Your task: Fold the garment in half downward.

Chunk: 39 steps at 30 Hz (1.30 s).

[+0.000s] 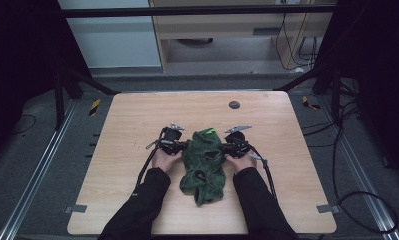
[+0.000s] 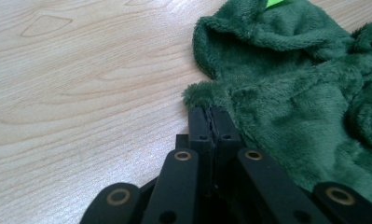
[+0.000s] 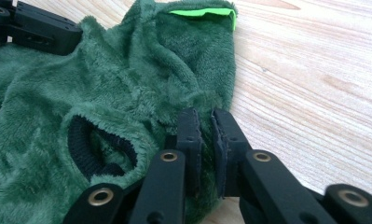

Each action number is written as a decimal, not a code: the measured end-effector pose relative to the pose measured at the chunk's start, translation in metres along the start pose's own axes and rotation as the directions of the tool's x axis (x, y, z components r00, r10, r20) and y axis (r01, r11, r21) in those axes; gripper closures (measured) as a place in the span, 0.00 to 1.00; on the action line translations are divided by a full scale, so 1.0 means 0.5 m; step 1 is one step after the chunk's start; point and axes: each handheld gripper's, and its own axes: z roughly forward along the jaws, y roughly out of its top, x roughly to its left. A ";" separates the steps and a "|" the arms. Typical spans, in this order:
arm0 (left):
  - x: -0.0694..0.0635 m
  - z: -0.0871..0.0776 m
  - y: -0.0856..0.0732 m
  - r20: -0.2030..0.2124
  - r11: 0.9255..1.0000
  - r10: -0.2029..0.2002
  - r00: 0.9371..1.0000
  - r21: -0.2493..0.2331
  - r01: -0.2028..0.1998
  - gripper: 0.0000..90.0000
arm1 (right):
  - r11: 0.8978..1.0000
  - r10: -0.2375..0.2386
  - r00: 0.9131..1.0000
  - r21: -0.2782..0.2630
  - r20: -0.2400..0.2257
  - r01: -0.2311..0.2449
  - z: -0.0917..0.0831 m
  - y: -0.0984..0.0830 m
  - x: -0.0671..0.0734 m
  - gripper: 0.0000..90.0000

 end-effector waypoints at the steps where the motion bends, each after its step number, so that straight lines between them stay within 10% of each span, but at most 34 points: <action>1: 0.000 -0.002 0.000 0.003 1.000 0.000 1.000 -0.001 0.000 0.99 | 1.000 0.003 1.000 -0.002 0.000 -0.003 -0.001 0.000 0.000 0.93; 39: -0.043 -0.167 -0.020 0.059 0.987 0.088 0.994 -0.139 -0.079 1.00 | 0.977 -0.131 0.989 -0.175 -0.062 0.118 -0.110 0.013 0.042 0.94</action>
